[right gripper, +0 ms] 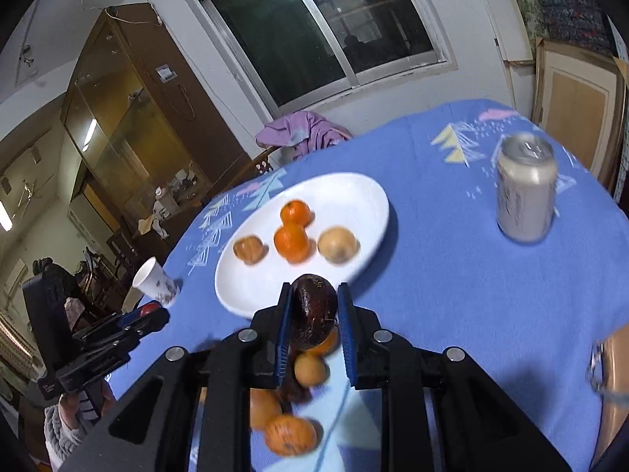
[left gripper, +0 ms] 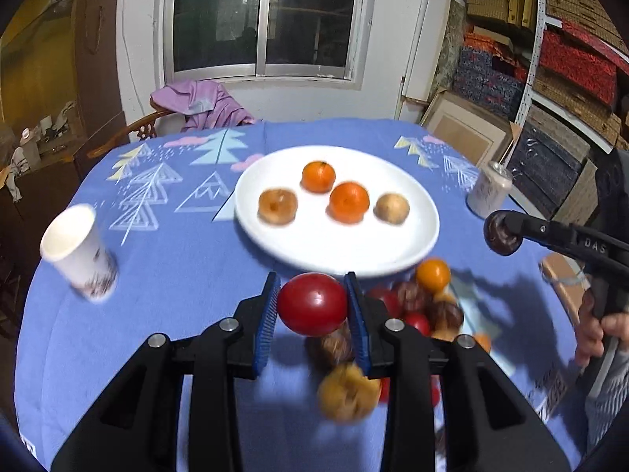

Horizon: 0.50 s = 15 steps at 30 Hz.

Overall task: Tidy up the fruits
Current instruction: 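Carry both fruits over the white plate and open both tools to release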

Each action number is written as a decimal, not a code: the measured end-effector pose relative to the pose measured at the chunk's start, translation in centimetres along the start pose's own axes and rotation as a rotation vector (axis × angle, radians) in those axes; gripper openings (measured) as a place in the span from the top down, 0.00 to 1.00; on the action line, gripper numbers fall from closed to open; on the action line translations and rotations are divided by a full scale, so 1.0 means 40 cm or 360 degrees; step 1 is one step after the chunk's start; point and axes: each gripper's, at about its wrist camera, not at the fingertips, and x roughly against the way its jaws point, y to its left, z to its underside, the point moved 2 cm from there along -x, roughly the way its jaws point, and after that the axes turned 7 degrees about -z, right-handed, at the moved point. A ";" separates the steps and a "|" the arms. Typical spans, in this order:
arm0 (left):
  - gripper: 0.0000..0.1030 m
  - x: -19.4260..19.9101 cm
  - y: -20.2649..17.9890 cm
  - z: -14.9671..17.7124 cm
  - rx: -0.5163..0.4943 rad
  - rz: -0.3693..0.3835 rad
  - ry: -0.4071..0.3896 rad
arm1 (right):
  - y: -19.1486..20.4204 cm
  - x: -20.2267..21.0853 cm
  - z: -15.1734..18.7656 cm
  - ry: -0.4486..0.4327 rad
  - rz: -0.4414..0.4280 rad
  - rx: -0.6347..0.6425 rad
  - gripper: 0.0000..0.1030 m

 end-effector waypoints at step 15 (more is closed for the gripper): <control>0.50 -0.243 -0.065 -0.045 0.0023 0.0052 0.0173 | 0.005 -0.246 0.002 0.0222 0.0038 -0.0007 0.74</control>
